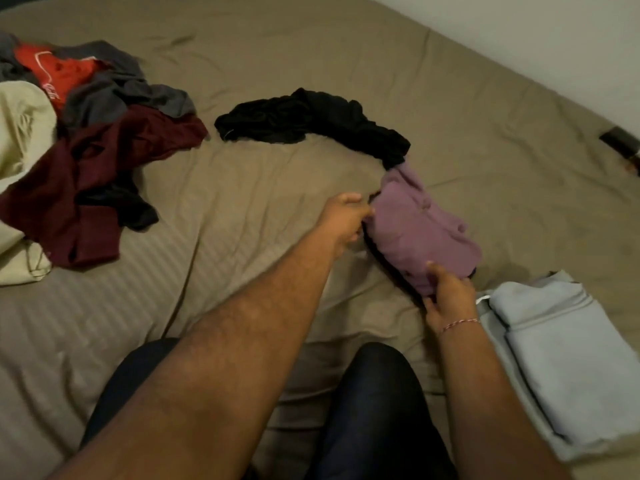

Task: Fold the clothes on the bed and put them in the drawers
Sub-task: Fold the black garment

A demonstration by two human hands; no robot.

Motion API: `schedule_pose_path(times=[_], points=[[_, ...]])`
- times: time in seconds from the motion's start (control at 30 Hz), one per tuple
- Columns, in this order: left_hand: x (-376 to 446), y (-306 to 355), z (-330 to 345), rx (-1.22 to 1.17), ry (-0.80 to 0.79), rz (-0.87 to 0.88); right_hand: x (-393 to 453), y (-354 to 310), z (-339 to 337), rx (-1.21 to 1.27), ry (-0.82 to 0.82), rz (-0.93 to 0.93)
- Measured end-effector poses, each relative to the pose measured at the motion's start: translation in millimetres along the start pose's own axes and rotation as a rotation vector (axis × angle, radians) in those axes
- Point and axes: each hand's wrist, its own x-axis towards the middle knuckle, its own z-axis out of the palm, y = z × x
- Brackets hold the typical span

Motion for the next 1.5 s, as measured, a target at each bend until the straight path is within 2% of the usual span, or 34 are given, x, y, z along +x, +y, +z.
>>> schedule_pose_path(times=[0.07,0.2,0.23,0.3,0.4,0.47,0.57,0.6,0.67,0.73,0.87,0.93,1.0,1.07,1.2,1.3,1.37,1.43,1.5], points=[[5,-14,-9,0.125,0.083,-0.006,6,9,-7,-0.131,0.100,0.022],[6,-43,-44,0.141,0.105,-0.069,-16,39,15,-0.549,0.248,-0.306],[10,-47,-56,0.167,0.128,-0.058,-23,47,31,-0.617,0.211,-0.393],[20,-47,-78,0.283,0.183,-0.006,-33,57,69,-0.693,0.031,-0.518],[45,-31,-109,0.472,0.216,0.069,-25,60,133,-0.921,-0.290,-0.633],[63,-8,-125,0.539,0.198,0.130,-8,57,175,-1.117,-0.436,-0.697],[108,26,-146,0.836,0.187,0.204,32,47,228,-1.330,-0.451,-0.753],[122,34,-152,0.972,0.194,0.176,46,40,241,-1.380,-0.430,-0.769],[149,41,-168,1.176,0.234,-0.017,74,27,265,-1.463,-0.445,-0.811],[165,36,-182,1.208,0.259,-0.210,98,19,288,-1.559,-0.550,-0.875],[188,10,-190,1.293,0.222,-0.241,125,25,345,-1.691,-0.747,-0.950],[196,7,-189,1.290,0.186,-0.265,133,34,375,-1.803,-0.806,-0.869],[200,9,-190,1.270,0.149,-0.285,138,43,395,-1.951,-0.807,-0.767],[201,12,-190,1.229,0.143,-0.322,141,50,407,-2.045,-0.784,-0.747],[193,13,-186,1.184,0.175,-0.356,152,59,408,-2.111,-0.793,-0.842],[183,12,-187,1.142,0.182,-0.296,152,48,402,-1.997,-0.936,-0.874],[169,13,-188,1.091,0.171,-0.254,138,40,392,-1.860,-1.058,-0.792],[153,11,-190,1.054,0.204,-0.190,110,34,374,-1.683,-1.159,-0.629],[129,3,-194,0.811,0.301,-0.055,71,40,342,-1.503,-1.288,-0.503]])
